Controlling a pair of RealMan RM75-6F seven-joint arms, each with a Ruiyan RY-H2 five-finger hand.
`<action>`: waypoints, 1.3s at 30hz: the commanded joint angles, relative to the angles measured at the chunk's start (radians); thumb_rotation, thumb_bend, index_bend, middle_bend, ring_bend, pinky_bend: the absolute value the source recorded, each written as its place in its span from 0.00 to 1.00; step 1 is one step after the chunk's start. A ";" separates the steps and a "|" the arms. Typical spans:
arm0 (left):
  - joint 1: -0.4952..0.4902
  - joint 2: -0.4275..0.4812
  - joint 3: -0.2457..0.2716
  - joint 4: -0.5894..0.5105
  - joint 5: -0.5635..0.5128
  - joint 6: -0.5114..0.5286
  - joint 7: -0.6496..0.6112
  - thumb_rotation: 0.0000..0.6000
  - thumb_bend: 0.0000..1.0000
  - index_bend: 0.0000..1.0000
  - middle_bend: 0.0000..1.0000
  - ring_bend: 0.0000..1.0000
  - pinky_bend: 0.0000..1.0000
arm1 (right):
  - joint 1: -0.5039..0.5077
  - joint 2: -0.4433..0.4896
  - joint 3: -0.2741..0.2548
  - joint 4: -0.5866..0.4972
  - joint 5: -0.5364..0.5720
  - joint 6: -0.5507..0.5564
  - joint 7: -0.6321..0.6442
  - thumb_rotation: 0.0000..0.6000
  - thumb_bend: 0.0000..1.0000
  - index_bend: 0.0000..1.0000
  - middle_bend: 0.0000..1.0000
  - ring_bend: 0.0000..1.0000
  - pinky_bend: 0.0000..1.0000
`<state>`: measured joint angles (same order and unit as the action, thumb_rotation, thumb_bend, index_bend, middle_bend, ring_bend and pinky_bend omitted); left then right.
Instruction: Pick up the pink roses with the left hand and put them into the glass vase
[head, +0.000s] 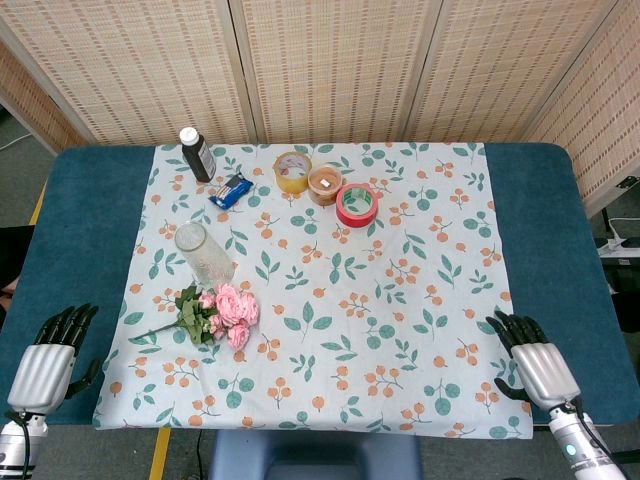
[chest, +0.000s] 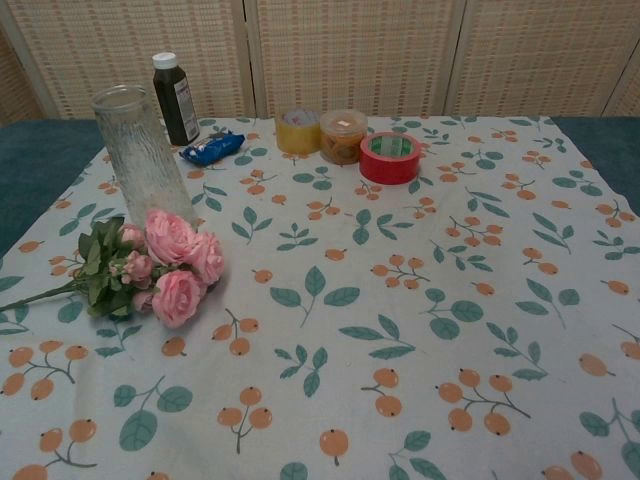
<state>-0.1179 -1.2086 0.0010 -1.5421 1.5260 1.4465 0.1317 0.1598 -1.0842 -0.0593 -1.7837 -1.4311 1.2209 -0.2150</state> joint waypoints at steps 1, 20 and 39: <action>0.000 -0.002 -0.002 0.003 0.001 0.003 0.000 1.00 0.40 0.00 0.05 0.05 0.14 | 0.001 0.001 0.000 0.000 -0.002 -0.002 0.002 1.00 0.19 0.00 0.00 0.00 0.00; -0.290 -0.121 -0.087 0.030 -0.087 -0.422 -0.227 1.00 0.37 0.00 0.00 0.00 0.13 | -0.011 0.021 0.002 -0.010 -0.025 0.026 0.042 1.00 0.19 0.00 0.00 0.00 0.00; -0.443 -0.237 -0.112 0.111 -0.304 -0.630 -0.024 1.00 0.34 0.02 0.01 0.00 0.13 | -0.007 0.027 0.011 -0.005 -0.012 0.017 0.058 1.00 0.19 0.00 0.00 0.00 0.00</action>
<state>-0.5520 -1.4423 -0.1140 -1.4256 1.2349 0.8240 0.0922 0.1527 -1.0567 -0.0484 -1.7889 -1.4429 1.2380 -0.1568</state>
